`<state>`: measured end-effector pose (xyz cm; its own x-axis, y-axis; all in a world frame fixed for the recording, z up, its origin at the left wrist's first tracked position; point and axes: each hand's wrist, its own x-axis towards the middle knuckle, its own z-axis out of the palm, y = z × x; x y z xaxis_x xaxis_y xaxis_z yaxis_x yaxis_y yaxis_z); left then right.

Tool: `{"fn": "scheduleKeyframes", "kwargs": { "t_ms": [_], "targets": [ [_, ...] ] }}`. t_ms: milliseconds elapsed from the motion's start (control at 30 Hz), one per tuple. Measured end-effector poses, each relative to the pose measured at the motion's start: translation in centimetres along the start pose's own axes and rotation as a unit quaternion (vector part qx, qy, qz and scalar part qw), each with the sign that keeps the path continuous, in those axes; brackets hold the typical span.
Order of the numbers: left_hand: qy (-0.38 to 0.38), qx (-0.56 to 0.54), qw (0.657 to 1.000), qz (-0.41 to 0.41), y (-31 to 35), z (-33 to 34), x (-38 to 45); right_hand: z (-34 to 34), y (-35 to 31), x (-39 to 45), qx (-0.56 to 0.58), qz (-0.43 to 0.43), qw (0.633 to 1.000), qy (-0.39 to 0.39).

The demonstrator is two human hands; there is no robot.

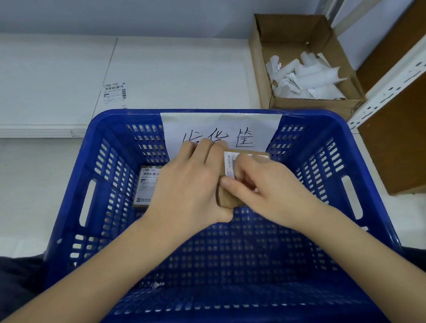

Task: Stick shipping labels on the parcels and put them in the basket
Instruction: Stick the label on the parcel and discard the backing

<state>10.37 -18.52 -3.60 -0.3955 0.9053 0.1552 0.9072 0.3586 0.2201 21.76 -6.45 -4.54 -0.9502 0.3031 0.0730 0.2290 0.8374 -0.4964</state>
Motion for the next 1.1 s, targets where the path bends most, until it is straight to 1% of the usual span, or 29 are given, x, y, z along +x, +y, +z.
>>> {"fn": "scheduleKeyframes", "kwargs": {
  "t_ms": [67,133,167,233,300,433,567,700,767,833,900,933,967,1033,1100],
  "targets": [
    [-0.007,-0.005,1.0,0.01,0.1,0.4,-0.2,0.8,-0.2,0.1,-0.036,-0.039,0.999,0.003],
    [-0.006,-0.015,1.0,0.009,0.0,0.6,-0.3,1.2,0.0,0.1,-0.012,-0.068,0.998,0.004],
    [-0.003,-0.02,1.0,0.008,0.0,0.6,-0.3,1.0,0.1,0.2,0.02,-0.07,0.997,0.001],
    [0.004,-0.039,0.999,0.006,0.0,0.4,-0.2,0.5,0.5,0.2,0.095,-0.059,0.994,-0.004],
    [0.007,-0.056,0.998,0.014,-0.1,0.2,-0.1,0.1,0.7,0.1,0.135,-0.056,0.989,0.0],
    [-0.004,-0.07,0.996,0.052,-0.8,0.1,-0.2,0.2,0.6,-0.4,0.153,-0.053,0.987,0.007],
    [-0.001,-0.091,0.994,0.06,-0.9,0.0,-0.2,0.1,0.9,-0.8,0.193,-0.031,0.98,0.022],
    [-0.002,-0.09,0.993,0.075,-1.3,-0.2,0.2,0.2,0.6,-0.9,0.236,-0.002,0.971,0.031],
    [-0.007,-0.076,0.994,0.082,-1.4,-0.1,0.2,-0.1,0.3,-0.7,0.221,0.027,0.975,0.004],
    [-0.007,-0.057,0.995,0.087,-1.3,0.1,0.1,-0.1,0.3,-0.4,0.149,0.033,0.988,0.0],
    [0.002,-0.042,0.995,0.088,-1.1,0.3,0.1,0.2,0.4,-0.1,0.004,-0.006,0.999,0.037],
    [0.008,-0.034,0.995,0.09,-1.0,0.4,0.2,0.4,0.5,0.0,-0.058,-0.033,0.996,0.062],
    [0.014,-0.03,0.995,0.092,-0.9,0.4,0.2,0.5,0.5,0.0,-0.09,-0.057,0.991,0.082],
    [0.023,-0.035,0.995,0.09,-0.8,0.2,0.3,0.3,0.9,0.1,-0.101,-0.093,0.985,0.108],
    [0.027,-0.039,0.995,0.085,-0.5,-0.2,0.4,0.0,1.4,0.2,-0.084,-0.115,0.982,0.122]
  ]
}}
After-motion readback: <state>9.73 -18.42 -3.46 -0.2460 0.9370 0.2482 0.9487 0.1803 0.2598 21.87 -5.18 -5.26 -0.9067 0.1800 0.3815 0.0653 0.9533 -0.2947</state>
